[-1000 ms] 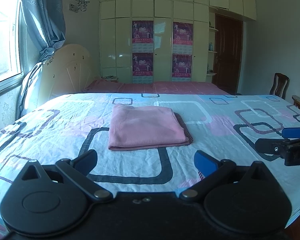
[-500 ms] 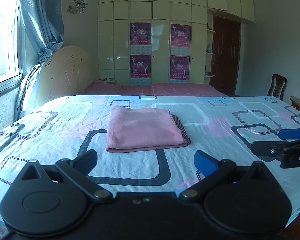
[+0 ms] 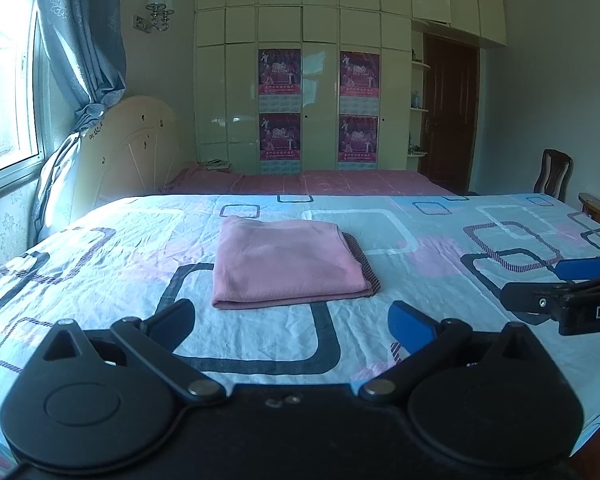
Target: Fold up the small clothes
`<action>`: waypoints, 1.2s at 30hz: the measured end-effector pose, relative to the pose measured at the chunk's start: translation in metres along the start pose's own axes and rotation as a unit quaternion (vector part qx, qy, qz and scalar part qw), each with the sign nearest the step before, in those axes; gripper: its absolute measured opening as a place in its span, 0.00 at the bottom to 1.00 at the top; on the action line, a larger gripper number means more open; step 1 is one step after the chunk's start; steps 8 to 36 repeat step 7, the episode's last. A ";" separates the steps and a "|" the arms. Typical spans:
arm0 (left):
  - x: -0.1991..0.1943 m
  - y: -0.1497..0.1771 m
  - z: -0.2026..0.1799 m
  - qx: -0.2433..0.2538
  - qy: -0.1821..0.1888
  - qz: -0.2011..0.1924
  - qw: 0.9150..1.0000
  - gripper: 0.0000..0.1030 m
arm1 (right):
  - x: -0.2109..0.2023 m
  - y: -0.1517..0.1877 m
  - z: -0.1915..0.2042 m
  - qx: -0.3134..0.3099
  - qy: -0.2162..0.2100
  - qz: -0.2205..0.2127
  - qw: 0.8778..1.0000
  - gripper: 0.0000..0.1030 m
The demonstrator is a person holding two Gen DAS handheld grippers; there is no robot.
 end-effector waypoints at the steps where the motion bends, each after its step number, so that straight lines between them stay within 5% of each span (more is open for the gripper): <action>1: 0.000 0.000 0.000 0.001 0.001 0.000 1.000 0.99 | 0.000 0.000 -0.001 0.000 0.000 0.000 1.000 1.00; 36: 0.001 0.001 -0.001 -0.001 0.004 0.002 1.000 0.99 | 0.000 -0.001 0.000 -0.001 -0.003 0.001 1.000 1.00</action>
Point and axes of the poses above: each gripper's, at about its wrist camera, not at the fingertips, and x roughly the way its jaws point, z to its left, y to its underside, the point moved 7 cm from there along x, roughly the way its jaws point, and after that the axes turned 14 degrees about y, right-handed, at the moved point
